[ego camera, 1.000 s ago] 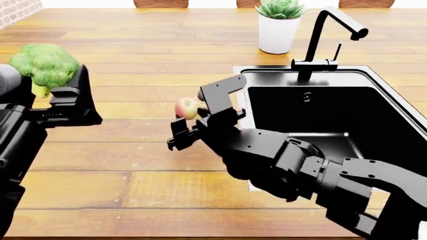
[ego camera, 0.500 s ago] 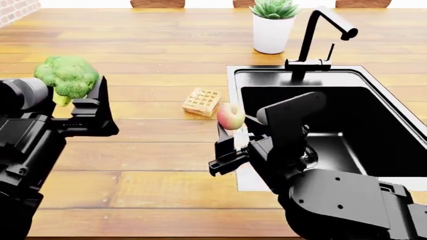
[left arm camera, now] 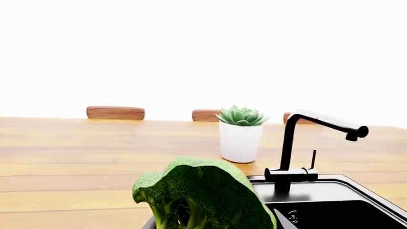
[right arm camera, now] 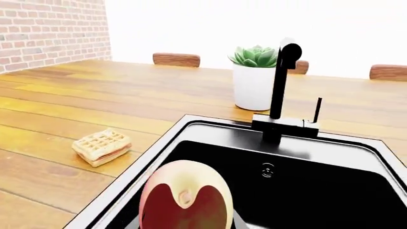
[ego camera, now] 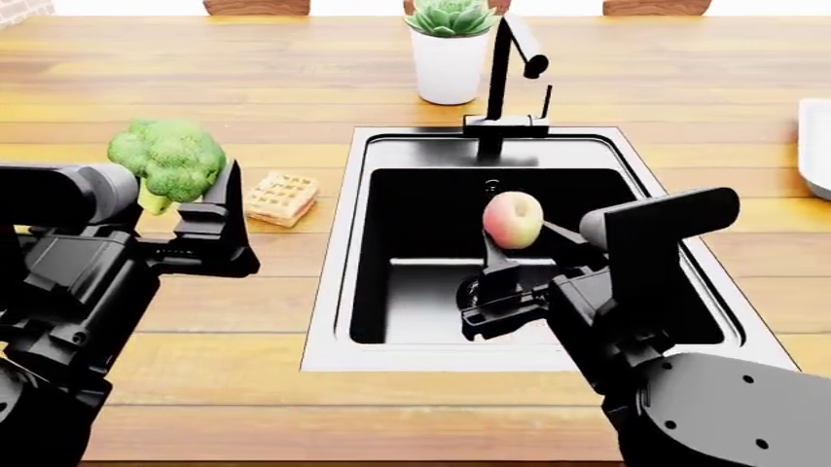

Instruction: Pick up the fruits and vegetables and place them in the sink. Turn on the sink faucet to wash them. Then turn the sink off and put them in the tray.

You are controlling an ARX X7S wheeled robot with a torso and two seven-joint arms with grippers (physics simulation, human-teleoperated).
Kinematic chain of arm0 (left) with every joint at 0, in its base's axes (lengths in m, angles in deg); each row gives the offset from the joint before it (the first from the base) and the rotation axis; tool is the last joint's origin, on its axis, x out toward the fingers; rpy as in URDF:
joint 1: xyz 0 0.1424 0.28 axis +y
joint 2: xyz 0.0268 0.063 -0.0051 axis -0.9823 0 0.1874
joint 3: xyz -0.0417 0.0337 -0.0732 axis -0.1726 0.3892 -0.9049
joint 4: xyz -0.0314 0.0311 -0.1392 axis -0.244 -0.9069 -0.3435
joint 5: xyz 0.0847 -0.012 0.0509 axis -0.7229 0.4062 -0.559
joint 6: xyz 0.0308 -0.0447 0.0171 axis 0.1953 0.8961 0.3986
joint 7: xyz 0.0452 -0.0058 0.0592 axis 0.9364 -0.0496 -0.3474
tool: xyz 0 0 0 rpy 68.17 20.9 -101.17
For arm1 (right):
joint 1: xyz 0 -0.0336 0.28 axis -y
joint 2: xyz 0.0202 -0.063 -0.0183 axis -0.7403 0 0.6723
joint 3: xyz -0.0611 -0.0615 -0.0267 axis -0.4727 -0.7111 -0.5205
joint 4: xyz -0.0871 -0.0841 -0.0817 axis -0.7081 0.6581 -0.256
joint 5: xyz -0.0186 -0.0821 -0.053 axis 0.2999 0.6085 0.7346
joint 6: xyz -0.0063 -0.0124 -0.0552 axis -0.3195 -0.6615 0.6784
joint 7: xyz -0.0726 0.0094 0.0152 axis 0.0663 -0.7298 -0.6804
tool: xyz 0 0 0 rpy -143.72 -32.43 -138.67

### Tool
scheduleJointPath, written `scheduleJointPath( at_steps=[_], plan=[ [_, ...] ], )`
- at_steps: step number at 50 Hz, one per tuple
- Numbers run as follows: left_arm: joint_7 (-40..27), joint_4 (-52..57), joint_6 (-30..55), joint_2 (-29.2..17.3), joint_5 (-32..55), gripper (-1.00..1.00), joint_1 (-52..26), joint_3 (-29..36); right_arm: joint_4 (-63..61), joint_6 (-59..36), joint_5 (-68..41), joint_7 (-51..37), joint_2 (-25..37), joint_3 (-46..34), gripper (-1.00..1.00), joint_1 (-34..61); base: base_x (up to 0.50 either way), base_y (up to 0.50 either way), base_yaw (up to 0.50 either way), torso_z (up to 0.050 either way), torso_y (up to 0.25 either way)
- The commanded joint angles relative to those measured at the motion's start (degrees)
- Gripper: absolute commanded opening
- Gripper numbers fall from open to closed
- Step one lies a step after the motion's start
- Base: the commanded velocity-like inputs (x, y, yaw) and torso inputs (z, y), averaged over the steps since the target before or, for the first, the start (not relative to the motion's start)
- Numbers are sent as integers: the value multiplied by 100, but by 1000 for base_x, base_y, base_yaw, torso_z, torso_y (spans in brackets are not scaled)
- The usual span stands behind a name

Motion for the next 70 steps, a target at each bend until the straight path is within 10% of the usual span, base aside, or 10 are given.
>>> scheduleJointPath(
  at_steps=[1, 25, 48, 70],
  plan=[
    [-57, -46, -75, 10, 17, -100, -20, 156, -168, -10, 50, -83, 266, 98, -100, 20, 0, -500, 0, 0, 0],
    [138, -373, -317, -97, -352, -100, -9, 649, -205, -236, -163, -173, 640, 193, -100, 211, 0, -479, 0, 0, 0],
    [-531, -2248, 1326, -506, 412, -100, -2762, 1457, 201, -3021, -2278, -229, 782, 712, -100, 2787, 0, 0, 0, 0, 0],
    [-707, -2390, 1123, -785, 677, -100, -2973, 1829, 323, -3258, -2368, -312, 665, 764, -100, 2961, 320, 0, 0, 0, 1]
  ],
)
